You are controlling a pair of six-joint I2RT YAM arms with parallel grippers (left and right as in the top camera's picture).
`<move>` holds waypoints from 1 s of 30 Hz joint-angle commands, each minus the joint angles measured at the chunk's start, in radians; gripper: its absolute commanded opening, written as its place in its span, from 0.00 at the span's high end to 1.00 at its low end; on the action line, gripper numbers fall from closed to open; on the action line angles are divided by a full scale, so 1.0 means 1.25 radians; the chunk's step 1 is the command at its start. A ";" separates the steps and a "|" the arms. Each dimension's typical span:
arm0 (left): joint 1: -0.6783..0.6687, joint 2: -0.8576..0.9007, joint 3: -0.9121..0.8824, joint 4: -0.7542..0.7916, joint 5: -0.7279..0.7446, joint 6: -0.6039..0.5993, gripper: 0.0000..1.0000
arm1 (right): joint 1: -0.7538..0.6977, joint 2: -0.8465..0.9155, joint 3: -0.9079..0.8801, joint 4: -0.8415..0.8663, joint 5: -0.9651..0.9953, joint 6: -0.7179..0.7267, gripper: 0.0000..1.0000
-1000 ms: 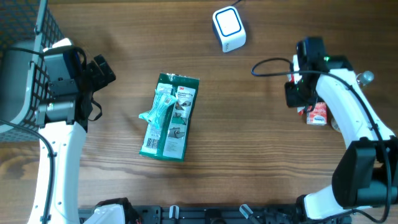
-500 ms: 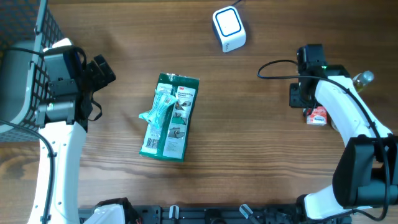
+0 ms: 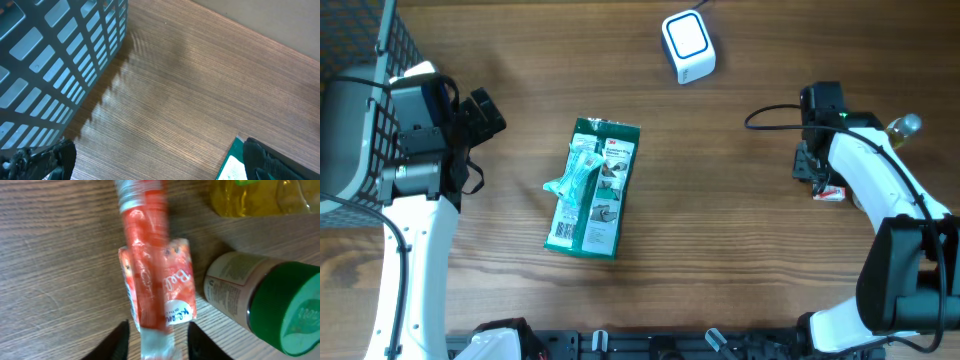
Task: Scan the item barcode
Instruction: 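Move the right gripper back over the green glove package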
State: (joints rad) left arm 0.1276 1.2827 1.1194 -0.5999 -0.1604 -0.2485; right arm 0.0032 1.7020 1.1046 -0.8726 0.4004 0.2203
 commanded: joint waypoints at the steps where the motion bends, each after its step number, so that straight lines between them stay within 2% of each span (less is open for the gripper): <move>1: 0.005 0.000 0.006 0.003 -0.007 0.007 0.00 | -0.002 0.007 -0.006 0.012 -0.073 0.013 0.54; 3: 0.005 0.000 0.006 0.003 -0.007 0.007 0.00 | -0.002 0.007 -0.006 0.012 -0.117 0.013 0.53; 6: 0.005 0.000 0.006 0.003 -0.007 0.007 0.00 | 0.000 0.007 -0.006 0.023 -0.222 0.015 0.44; 10: 0.005 0.000 0.006 0.003 -0.007 0.007 0.00 | 0.004 0.007 -0.006 0.056 -0.518 0.015 0.43; 12: 0.005 0.000 0.006 0.003 -0.007 0.007 0.00 | 0.031 0.007 -0.006 0.085 -0.736 0.021 0.45; 14: 0.005 0.000 0.006 0.003 -0.007 0.007 0.00 | 0.063 0.007 -0.006 0.107 -0.779 0.064 0.45; 22: 0.005 0.000 0.006 0.003 -0.007 0.007 0.00 | 0.311 0.007 -0.006 0.311 -0.738 0.278 0.50; 26: 0.005 0.000 0.006 0.003 -0.007 0.007 0.00 | 0.455 0.007 -0.006 0.415 -0.562 0.373 0.51; 30: 0.005 0.000 0.006 0.003 -0.007 0.007 0.00 | 0.599 0.012 -0.006 0.478 -0.285 0.383 0.47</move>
State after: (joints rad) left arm 0.1276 1.2827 1.1194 -0.5995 -0.1604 -0.2485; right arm 0.6289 1.7020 1.1015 -0.3141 -0.3050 0.6270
